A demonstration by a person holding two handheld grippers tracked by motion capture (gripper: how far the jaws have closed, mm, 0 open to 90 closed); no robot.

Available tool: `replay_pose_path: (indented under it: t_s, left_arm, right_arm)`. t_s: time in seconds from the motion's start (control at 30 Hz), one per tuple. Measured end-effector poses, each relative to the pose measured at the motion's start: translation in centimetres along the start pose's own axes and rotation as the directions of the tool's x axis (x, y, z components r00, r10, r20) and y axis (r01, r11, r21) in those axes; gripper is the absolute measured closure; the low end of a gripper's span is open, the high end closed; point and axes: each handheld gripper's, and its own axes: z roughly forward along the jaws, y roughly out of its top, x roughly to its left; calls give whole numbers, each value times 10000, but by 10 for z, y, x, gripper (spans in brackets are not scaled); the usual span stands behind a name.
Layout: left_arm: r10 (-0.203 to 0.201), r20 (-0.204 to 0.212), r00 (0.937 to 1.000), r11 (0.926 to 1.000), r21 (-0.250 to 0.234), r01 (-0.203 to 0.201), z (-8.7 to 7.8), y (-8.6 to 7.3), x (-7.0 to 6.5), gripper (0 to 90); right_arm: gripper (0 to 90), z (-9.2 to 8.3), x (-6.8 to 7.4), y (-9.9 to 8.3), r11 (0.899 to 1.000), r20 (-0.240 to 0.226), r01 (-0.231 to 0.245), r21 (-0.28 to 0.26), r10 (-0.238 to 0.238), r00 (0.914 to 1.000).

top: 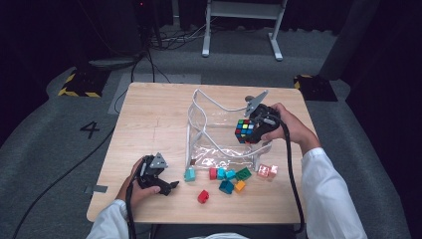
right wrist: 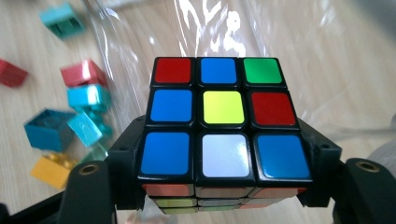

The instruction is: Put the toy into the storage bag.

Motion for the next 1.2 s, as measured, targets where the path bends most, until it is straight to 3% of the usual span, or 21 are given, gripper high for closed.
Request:
replay_pose_path:
  t_s: [0.07,0.13,0.3,0.5,0.7,0.73,0.83,0.9,0.93,1.03,1.1,1.2]
  left_arm:
    - [5,-1,10000,10000,1,-5,0,0,0,4]
    - [-1,-1,10000,10000,-3,1,0,0,0,4]
    - [-4,1,10000,10000,-3,4,0,0,0,4]
    - [0,-1,10000,10000,-2,0,0,0,0,4]
    - [-32,31,10000,10000,-1,32,0,0,0,4]
    - [-2,-2,10000,10000,-11,2,0,0,0,4]
    - [-22,-2,10000,10000,-16,22,0,0,0,4]
    - [-29,26,10000,10000,8,29,0,0,0,4]
    - [-3,-9,10000,10000,-5,3,0,0,0,4]
    - [-26,25,10000,10000,10,26,0,0,0,4]
    - [-7,-3,10000,10000,-4,7,0,0,0,4]
    - [-25,25,10000,10000,11,25,0,0,0,4]
  right_arm:
    - [337,1,0,0,10000,19,-3,88,2,10000]
    - [337,2,1,-2,9990,12,-333,286,333,9994]
    - [336,3,5,0,9981,162,-245,564,236,9996]
    - [335,3,7,-1,9981,185,-480,374,474,9987]
    - [326,-4,8,-7,9962,309,-692,-521,709,9970]
    - [321,-8,9,-10,9911,378,-963,-917,1001,9943]
    - [322,-12,10,-14,9870,556,-1168,-1108,1235,9908]
    - [323,-20,12,-19,9770,913,-1276,-1711,1447,9853]
    - [323,-20,12,-19,9770,913,-1276,-1711,1447,9853]
    - [317,-35,19,-25,9518,1138,-1478,-2687,1837,9764]
    - [306,-39,20,-27,9460,1179,-1441,-2903,1848,9757]
    - [291,-52,26,-35,9215,1317,-1494,-3584,2084,9691]
